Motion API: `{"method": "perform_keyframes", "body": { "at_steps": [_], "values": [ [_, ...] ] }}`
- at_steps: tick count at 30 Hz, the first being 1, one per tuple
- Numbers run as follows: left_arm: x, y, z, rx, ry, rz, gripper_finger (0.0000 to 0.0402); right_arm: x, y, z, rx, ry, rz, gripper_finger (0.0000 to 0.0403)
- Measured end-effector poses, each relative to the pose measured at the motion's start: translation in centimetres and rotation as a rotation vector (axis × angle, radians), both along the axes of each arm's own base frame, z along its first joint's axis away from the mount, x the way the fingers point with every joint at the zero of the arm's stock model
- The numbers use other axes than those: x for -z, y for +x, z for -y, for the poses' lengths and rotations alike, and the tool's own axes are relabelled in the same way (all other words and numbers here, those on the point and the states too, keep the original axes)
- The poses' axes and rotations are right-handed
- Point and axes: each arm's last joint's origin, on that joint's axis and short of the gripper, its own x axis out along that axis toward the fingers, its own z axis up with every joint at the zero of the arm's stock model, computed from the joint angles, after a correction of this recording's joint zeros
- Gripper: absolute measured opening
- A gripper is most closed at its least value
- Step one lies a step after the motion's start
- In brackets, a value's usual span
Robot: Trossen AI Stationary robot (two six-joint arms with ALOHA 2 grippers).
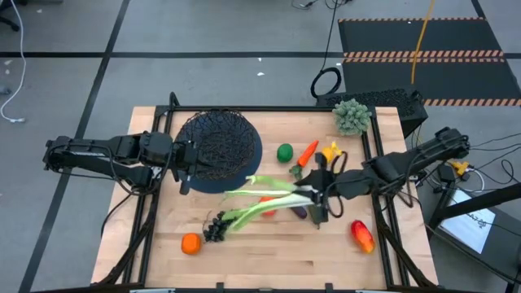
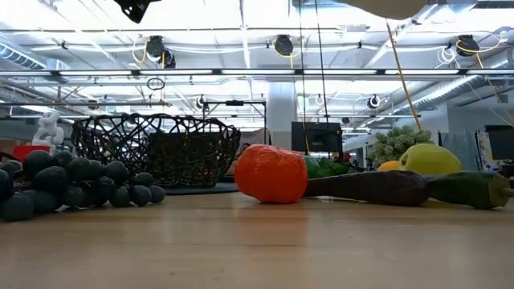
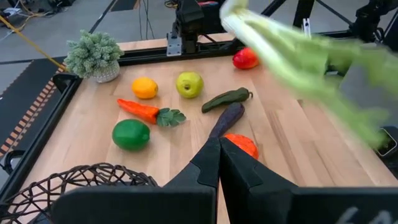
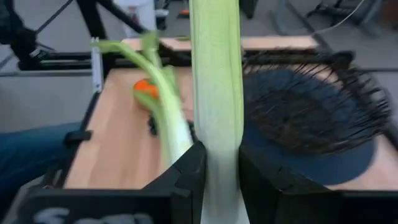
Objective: Build produce basket
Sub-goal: Put the green celery into the black basket
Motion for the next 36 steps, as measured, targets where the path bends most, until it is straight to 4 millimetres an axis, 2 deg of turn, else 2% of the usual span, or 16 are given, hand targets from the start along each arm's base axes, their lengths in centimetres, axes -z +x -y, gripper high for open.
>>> {"method": "perform_keyframes", "body": {
  "at_steps": [5, 9, 14, 19, 22, 28, 36],
  "values": [
    [0.2, -0.1, 0.0, 0.000, 0.001, -0.019, 0.0008, -0.9, -0.8, 0.5, -0.001, -0.045, 0.042, 0.0075],
    [0.3, -0.1, 0.0, -0.011, 0.009, -0.031, 0.0023, -1.1, -0.5, 0.5, 0.039, -0.074, 0.100, 0.0075],
    [0.6, 0.1, -0.1, -0.022, 0.016, -0.056, 0.0078, 0.5, 0.2, 0.2, 0.092, -0.083, 0.220, 0.0075],
    [1.1, 0.8, 0.0, -0.024, 0.013, -0.086, 0.0131, 2.4, 0.7, -0.1, 0.075, -0.072, 0.410, 0.0075],
    [1.7, 1.7, 0.0, -0.020, 0.025, -0.124, 0.0149, 3.5, 0.5, -0.1, 0.056, -0.087, 0.494, 0.0075],
    [2.8, 3.7, 0.2, -0.009, 0.041, -0.149, 0.0161, 3.5, -0.2, 0.2, 0.070, -0.090, 0.637, 0.0075],
    [2.2, 7.2, 1.3, 0.030, 0.114, 0.079, 0.0161, 3.7, -0.7, 0.5, 0.087, -0.089, 0.743, 0.0075]
  ]
}}
